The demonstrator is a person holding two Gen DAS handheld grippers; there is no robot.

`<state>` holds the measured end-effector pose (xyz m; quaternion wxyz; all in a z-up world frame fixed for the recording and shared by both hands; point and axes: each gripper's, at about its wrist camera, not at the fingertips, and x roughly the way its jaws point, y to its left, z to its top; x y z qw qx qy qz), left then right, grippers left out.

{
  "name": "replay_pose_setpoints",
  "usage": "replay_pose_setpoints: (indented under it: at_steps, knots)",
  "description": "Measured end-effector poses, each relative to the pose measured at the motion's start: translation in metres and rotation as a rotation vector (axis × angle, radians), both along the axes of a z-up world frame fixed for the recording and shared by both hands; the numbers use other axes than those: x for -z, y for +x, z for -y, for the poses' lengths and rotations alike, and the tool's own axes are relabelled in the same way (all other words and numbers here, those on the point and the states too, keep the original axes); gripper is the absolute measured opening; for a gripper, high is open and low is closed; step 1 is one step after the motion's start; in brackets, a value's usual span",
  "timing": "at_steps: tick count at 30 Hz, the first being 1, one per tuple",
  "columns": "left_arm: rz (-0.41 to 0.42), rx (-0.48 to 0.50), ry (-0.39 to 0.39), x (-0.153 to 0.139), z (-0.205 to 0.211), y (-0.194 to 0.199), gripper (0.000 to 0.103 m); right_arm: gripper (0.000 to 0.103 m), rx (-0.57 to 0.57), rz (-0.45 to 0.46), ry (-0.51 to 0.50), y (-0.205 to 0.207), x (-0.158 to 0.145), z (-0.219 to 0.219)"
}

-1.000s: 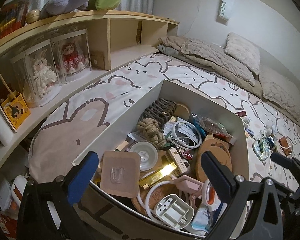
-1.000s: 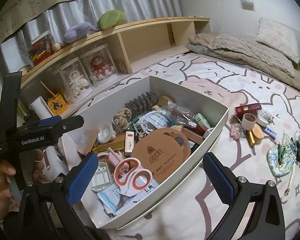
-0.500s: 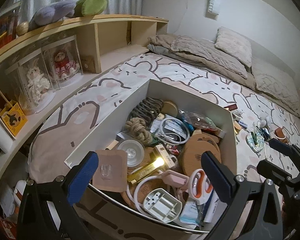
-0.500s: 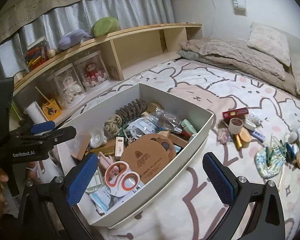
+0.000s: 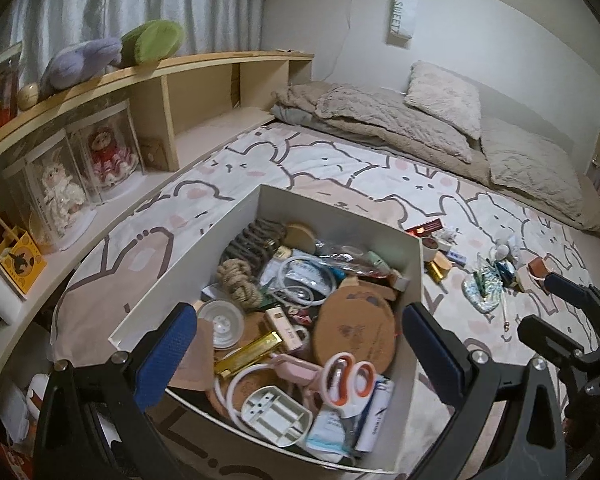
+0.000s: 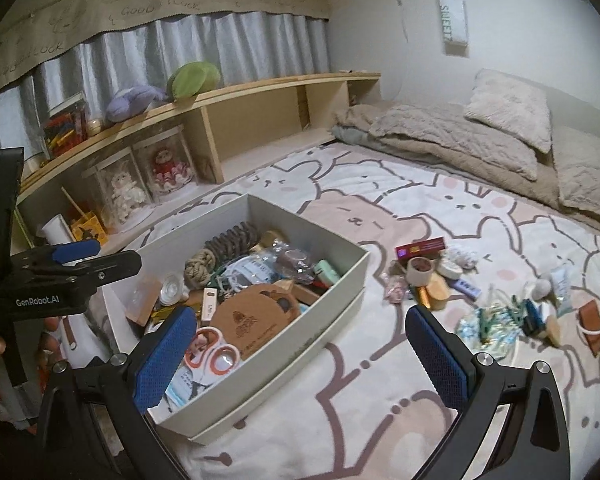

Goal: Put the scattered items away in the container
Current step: 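Raise both open tools away from the box toward the duvet items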

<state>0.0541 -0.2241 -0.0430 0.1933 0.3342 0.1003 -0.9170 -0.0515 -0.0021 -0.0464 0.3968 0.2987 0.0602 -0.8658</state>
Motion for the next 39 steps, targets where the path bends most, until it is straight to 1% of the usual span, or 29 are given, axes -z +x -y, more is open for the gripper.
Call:
replay_pose_setpoints:
  at_steps: [10,17,21,24,27,33,39]
  knots:
    - [-0.018,0.050,-0.013,-0.016,-0.031,-0.013,0.103,0.103,0.068,-0.042,-0.010,-0.003,-0.020,-0.046]
    - [-0.034,0.089,-0.004,-0.025,-0.053,-0.023,0.103,0.103,0.123,-0.055,-0.004,-0.009,-0.029,-0.082]
    - [-0.032,0.109,-0.022,-0.029,-0.067,-0.031,0.103,0.103,0.149,-0.076,0.002,-0.011,-0.035,-0.103]
    - [-0.030,0.123,-0.026,-0.031,-0.079,-0.038,0.103,0.103,0.168,-0.075,-0.004,-0.014,-0.039,-0.121]
    - [-0.036,0.146,-0.017,-0.034,-0.090,-0.045,0.103,0.103,0.185,-0.071,-0.013,-0.017,-0.042,-0.137]
    - [-0.048,0.177,0.004,-0.042,-0.114,-0.060,0.103,0.103,0.218,-0.099,0.008,-0.018,-0.048,-0.169]
    - [-0.054,0.220,-0.027,-0.048,-0.146,-0.073,0.103,0.103,0.259,-0.102,0.005,-0.022,-0.051,-0.206]
